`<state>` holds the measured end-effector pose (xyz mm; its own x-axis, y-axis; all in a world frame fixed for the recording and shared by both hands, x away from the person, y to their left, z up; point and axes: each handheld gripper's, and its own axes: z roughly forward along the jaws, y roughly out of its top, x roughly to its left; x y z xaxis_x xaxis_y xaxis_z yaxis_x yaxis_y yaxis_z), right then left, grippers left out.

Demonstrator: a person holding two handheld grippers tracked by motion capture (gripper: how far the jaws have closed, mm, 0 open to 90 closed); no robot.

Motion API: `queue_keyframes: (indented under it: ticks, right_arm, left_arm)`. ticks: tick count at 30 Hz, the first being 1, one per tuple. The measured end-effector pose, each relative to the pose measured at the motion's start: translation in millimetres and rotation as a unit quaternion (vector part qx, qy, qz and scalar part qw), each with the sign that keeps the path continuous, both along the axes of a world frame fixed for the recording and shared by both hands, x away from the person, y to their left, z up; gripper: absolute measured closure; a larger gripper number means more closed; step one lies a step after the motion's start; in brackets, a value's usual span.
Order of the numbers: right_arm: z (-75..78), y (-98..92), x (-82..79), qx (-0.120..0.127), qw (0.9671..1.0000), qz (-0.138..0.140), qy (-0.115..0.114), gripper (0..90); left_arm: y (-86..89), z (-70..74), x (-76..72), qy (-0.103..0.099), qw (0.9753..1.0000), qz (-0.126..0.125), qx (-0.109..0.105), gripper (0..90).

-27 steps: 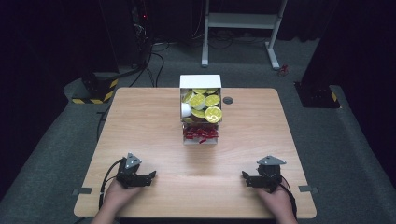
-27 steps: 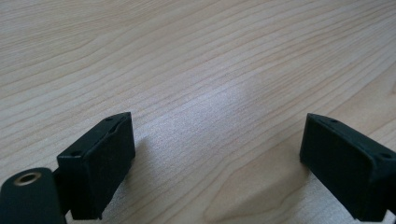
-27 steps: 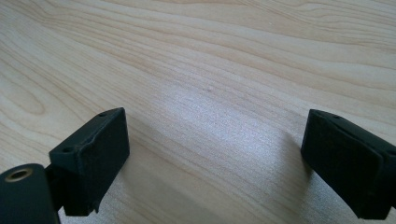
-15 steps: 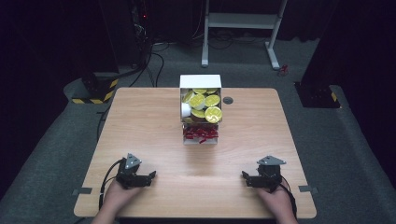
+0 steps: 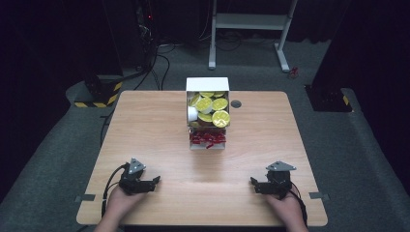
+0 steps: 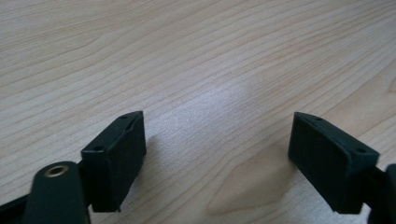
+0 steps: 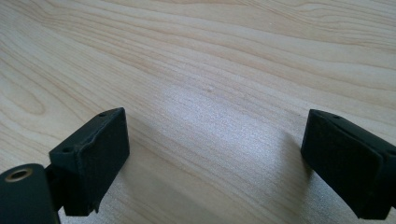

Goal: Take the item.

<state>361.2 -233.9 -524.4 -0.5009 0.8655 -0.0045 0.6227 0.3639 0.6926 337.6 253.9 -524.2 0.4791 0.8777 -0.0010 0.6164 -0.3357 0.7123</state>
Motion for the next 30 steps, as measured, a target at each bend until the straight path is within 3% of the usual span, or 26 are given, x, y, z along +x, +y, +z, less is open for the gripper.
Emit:
queue_keyframes:
  ticks: [6,8,12,17,24,30]
  right_arm:
    - [-0.1,-0.1,0.1,0.0,1.0,0.001,-0.001,7.8]
    - [0.0,0.0,-0.1,0.0,1.0,0.0,0.0,7.8]
    - [0.0,0.1,0.0,0.0,1.0,0.0,0.0,7.8]
    - [0.0,0.0,0.1,0.0,1.0,0.0,-0.001,7.8]
    - [0.0,0.1,0.3,0.0,1.0,0.001,0.0,7.7]
    - [0.0,-0.2,1.2,-0.002,1.0,0.005,-0.002,7.7]
  left_arm:
    - [-2.6,6.2,-1.7,-0.009,0.9999,-0.001,-0.015,27.5]
    - [-3.4,9.4,-2.5,-0.012,0.9995,0.001,-0.029,28.6]
    - [-7.8,16.4,-6.4,-0.039,0.9986,-0.016,-0.032,30.3]
    - [-11.3,23.2,-7.7,-0.048,0.997,-0.023,-0.056,33.8]
    - [-17.7,23.7,-5.3,-0.049,0.9973,-0.032,-0.044,38.3]
    - [-23.6,31.9,-7.5,-0.062,0.9959,-0.04,-0.051,41.6]
